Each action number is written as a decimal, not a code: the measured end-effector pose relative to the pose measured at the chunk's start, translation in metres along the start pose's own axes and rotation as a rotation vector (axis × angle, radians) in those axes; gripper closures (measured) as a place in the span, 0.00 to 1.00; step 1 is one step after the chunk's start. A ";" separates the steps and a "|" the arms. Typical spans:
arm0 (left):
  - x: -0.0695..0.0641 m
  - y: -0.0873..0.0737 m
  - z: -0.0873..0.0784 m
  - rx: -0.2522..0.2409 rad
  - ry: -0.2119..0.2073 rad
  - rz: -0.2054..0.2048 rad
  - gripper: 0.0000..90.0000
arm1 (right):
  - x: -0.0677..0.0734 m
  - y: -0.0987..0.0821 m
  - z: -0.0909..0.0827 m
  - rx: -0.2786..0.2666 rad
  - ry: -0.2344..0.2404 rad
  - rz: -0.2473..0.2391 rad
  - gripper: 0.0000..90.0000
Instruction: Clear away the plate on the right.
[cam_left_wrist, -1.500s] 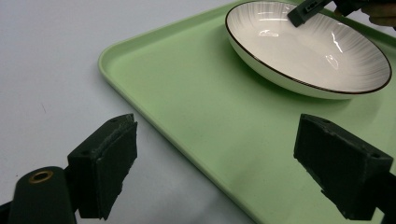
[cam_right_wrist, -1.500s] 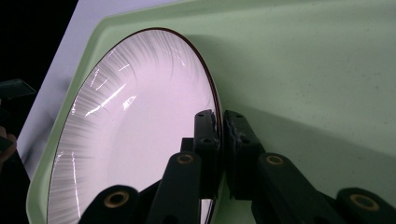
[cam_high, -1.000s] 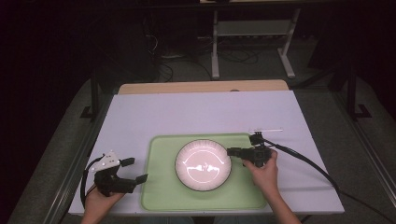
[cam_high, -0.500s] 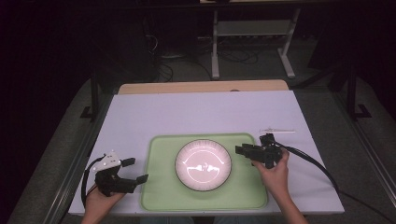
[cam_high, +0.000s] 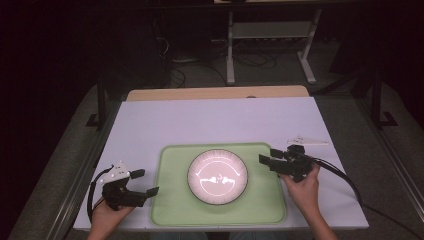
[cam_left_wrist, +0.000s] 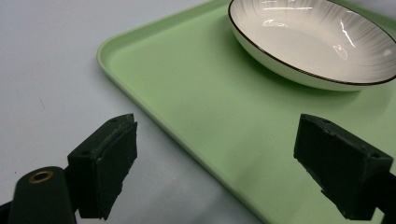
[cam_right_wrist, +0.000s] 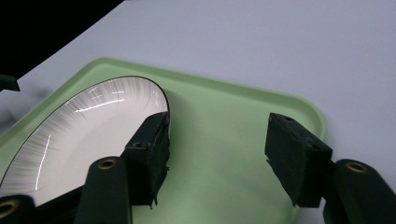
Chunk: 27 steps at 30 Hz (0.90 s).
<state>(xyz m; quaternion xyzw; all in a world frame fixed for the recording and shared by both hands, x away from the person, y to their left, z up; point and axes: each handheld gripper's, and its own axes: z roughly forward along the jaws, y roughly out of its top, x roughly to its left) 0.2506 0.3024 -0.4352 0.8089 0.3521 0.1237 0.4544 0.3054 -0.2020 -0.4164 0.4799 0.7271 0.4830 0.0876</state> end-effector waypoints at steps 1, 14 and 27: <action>0.000 0.000 0.000 0.000 0.000 -0.001 0.15 | -0.001 0.000 -0.002 -0.007 -0.002 -0.008 0.42; 0.000 0.000 0.001 0.008 0.000 0.003 0.15 | -0.009 -0.003 -0.027 -0.066 -0.048 -0.096 0.35; -0.001 0.000 0.001 0.007 0.000 0.001 0.15 | -0.020 -0.008 -0.050 -0.073 -0.087 -0.135 0.26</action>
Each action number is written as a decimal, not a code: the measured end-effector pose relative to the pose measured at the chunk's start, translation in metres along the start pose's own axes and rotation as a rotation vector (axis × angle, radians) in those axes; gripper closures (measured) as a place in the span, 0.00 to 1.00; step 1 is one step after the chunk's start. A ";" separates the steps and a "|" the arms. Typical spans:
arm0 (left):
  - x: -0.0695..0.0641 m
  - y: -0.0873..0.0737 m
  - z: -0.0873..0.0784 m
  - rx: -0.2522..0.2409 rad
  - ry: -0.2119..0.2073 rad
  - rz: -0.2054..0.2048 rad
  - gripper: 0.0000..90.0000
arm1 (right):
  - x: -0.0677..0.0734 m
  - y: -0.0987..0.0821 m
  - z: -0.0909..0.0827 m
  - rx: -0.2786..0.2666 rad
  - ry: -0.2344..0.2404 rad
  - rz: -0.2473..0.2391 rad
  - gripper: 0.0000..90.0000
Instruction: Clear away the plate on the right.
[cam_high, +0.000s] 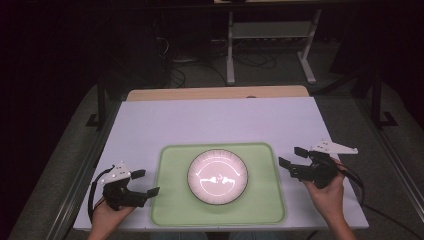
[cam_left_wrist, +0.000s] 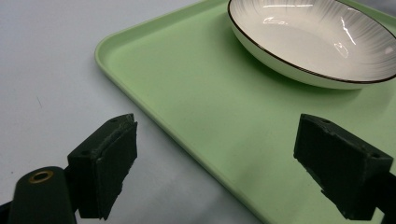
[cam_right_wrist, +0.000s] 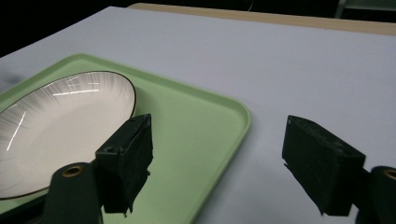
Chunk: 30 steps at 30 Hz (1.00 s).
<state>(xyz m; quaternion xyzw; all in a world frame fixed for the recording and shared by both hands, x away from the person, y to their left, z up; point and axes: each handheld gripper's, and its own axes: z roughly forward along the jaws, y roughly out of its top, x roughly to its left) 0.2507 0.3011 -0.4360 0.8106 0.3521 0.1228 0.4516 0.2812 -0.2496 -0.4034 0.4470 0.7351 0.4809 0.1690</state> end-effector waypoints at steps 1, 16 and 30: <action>0.000 0.000 0.000 0.001 0.000 0.000 0.15 | -0.001 0.000 -0.002 -0.002 -0.001 -0.002 0.25; -0.001 0.000 0.000 0.002 0.002 0.000 0.15 | -0.014 -0.013 -0.028 -0.022 -0.043 -0.022 0.22; -0.001 0.001 -0.001 -0.006 0.000 0.005 0.15 | -0.017 -0.036 -0.040 -0.012 -0.071 -0.005 0.22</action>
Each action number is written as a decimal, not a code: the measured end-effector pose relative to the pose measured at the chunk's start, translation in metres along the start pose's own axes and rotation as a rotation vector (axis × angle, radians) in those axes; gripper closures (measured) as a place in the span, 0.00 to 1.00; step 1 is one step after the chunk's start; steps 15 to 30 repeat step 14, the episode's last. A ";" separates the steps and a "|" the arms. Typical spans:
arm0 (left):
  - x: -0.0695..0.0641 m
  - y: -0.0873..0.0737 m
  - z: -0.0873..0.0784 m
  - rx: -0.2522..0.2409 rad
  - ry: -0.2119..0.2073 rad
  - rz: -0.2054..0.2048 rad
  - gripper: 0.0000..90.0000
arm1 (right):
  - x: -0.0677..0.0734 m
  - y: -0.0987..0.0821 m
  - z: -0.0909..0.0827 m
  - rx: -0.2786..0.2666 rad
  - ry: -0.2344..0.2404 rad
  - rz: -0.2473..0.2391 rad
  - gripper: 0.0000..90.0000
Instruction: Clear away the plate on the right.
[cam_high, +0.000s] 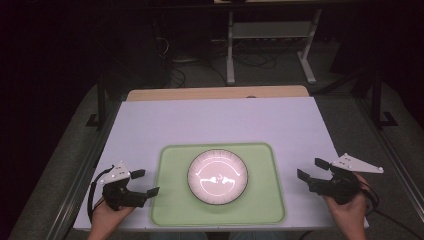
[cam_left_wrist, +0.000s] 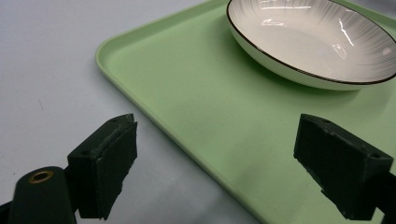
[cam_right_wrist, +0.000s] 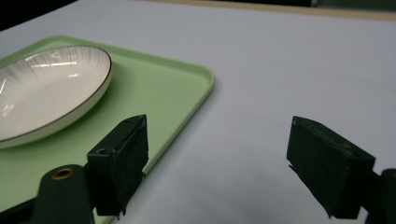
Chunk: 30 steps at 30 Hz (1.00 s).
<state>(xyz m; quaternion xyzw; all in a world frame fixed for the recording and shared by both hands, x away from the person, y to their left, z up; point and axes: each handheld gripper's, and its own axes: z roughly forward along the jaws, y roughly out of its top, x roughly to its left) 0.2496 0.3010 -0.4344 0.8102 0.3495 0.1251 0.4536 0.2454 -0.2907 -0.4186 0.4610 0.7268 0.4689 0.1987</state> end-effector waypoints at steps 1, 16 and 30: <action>0.000 0.000 0.000 0.000 -0.001 0.001 0.15 | 0.000 -0.002 0.000 0.011 0.001 0.003 0.22; 0.001 0.002 -0.001 -0.002 -0.004 0.011 0.15 | -0.001 -0.007 0.005 0.036 0.011 0.021 0.22; 0.001 0.002 -0.001 -0.002 -0.004 0.011 0.15 | -0.001 -0.007 0.005 0.036 0.011 0.021 0.22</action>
